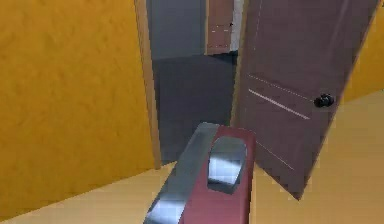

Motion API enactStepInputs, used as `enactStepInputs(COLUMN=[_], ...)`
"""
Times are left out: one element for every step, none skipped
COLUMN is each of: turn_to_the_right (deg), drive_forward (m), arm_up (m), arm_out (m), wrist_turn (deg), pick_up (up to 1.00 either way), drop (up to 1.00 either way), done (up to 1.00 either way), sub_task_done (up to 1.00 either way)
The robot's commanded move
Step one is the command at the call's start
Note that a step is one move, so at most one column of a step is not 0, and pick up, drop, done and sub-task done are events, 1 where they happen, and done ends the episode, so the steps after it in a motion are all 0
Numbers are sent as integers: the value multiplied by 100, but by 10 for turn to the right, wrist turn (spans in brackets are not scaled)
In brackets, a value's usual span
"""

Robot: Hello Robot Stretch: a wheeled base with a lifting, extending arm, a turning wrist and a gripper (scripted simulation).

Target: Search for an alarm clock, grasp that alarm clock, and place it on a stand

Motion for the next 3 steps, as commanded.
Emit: enactStepInputs(turn_to_the_right=[0, 30, 0], drive_forward=[100, 0, 55], arm_up=[0, 0, 0], arm_out=[0, 0, 0], wrist_turn=[0, 0, 0], pick_up=[0, 0, 0], drop=[0, 0, 0], done=[0, 0, 0], sub_task_done=[0, 0, 0])
